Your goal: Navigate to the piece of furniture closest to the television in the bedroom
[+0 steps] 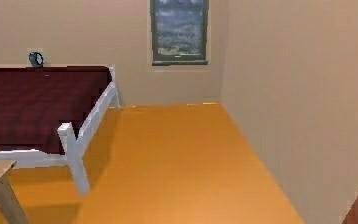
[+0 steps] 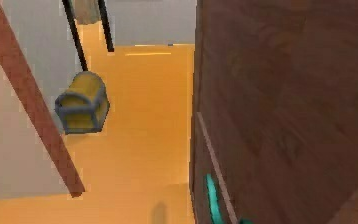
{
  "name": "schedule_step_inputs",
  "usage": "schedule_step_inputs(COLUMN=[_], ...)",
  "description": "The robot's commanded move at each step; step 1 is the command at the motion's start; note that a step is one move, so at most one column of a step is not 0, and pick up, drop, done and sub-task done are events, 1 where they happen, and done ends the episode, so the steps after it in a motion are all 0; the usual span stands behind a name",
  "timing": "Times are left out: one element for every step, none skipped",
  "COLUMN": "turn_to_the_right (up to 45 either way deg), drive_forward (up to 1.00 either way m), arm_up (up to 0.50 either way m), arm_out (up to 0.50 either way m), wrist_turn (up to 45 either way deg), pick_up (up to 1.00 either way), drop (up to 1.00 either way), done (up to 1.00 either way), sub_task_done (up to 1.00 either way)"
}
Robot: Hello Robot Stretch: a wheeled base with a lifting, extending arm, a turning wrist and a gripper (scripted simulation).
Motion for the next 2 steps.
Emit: schedule_step_inputs(turn_to_the_right=[0.0, -36.0], drive_forward=[0.25, 0.0], arm_up=[0.0, 0.0], arm_out=[0.0, 0.0], wrist_turn=[0.0, 0.0], pick_up=[0.0, 0.0], drop=[0.0, 0.0], done=[0.0, 0.0], sub_task_done=[0.0, 0.0])
